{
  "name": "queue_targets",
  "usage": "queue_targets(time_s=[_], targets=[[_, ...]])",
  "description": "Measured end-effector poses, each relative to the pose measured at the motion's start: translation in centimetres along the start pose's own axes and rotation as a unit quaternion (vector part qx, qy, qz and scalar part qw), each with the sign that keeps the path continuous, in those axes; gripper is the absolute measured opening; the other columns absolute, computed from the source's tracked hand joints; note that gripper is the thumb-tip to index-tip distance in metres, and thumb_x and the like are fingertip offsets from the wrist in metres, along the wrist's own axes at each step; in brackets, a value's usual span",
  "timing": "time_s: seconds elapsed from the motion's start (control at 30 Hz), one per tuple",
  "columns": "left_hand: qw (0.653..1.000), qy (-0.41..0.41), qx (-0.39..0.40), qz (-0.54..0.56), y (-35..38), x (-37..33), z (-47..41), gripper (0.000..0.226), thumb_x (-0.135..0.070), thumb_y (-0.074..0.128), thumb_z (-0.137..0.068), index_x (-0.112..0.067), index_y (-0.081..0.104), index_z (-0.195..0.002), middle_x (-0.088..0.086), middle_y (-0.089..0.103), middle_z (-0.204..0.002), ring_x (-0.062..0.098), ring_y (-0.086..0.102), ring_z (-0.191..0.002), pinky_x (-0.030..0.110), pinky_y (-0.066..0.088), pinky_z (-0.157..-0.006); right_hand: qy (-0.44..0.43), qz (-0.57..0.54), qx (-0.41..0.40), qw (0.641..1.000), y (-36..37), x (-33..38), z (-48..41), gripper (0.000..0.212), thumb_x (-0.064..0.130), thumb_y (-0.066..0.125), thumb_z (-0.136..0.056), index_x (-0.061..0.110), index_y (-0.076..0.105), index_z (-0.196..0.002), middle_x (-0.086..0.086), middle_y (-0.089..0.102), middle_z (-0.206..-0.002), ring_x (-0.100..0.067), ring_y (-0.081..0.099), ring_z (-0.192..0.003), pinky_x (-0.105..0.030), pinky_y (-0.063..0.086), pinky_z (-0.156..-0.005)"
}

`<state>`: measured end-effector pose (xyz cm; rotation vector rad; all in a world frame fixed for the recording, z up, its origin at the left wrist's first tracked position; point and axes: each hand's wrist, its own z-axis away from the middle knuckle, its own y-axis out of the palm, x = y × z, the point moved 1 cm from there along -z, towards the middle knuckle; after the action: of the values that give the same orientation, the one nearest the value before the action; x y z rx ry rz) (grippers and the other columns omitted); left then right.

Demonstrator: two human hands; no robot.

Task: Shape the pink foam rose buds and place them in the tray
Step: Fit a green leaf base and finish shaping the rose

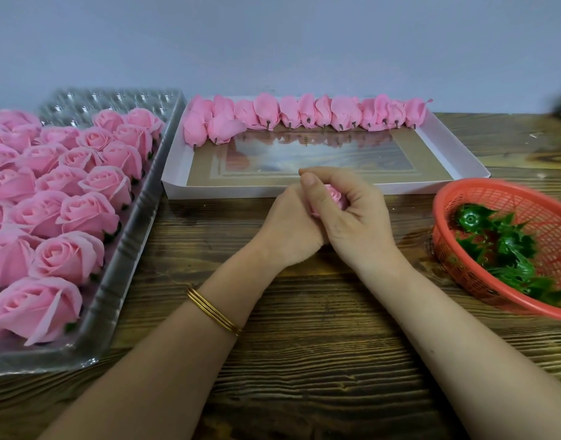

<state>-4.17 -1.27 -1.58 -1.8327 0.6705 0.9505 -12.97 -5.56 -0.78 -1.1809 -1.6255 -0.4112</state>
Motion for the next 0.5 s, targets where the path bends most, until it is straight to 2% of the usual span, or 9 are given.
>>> queue_targets(time_s=[0.17,0.33,0.5], targets=[[0.999,0.011,0.000,-0.030,-0.02,-0.09,-0.01,0.015,-0.011,0.055,-0.093,-0.011,0.067,-0.085,-0.002,0.066,-0.080,0.016,0.063,-0.082,0.039,0.053,-0.075,0.025,0.016,0.005,1.000,0.29,-0.26,0.25,0.036,0.039,0.062,-0.086,0.017,0.070,-0.112,0.000,0.071,-0.108,-0.012,0.064,-0.107,-0.035,0.047,-0.099],[1.000,0.008,-0.020,-0.012,0.03,0.09,0.09,0.015,-0.012,0.056,-0.092,-0.007,0.067,-0.083,-0.009,0.061,-0.073,0.010,0.059,-0.078,0.025,0.046,-0.069,0.050,0.023,0.015,0.998,0.29,-0.31,0.19,0.046,0.045,0.060,-0.083,0.016,0.067,-0.119,0.001,0.070,-0.113,-0.009,0.063,-0.110,-0.036,0.047,-0.101],[1.000,-0.002,-0.026,-0.014,0.07,0.31,0.05,0.012,-0.012,0.057,-0.093,-0.008,0.067,-0.086,-0.012,0.058,-0.073,0.002,0.056,-0.074,0.019,0.044,-0.068,0.067,0.022,0.038,0.997,0.42,-0.42,0.05,0.056,0.048,0.058,-0.081,0.018,0.061,-0.128,0.003,0.066,-0.123,-0.006,0.060,-0.115,-0.031,0.044,-0.105]])
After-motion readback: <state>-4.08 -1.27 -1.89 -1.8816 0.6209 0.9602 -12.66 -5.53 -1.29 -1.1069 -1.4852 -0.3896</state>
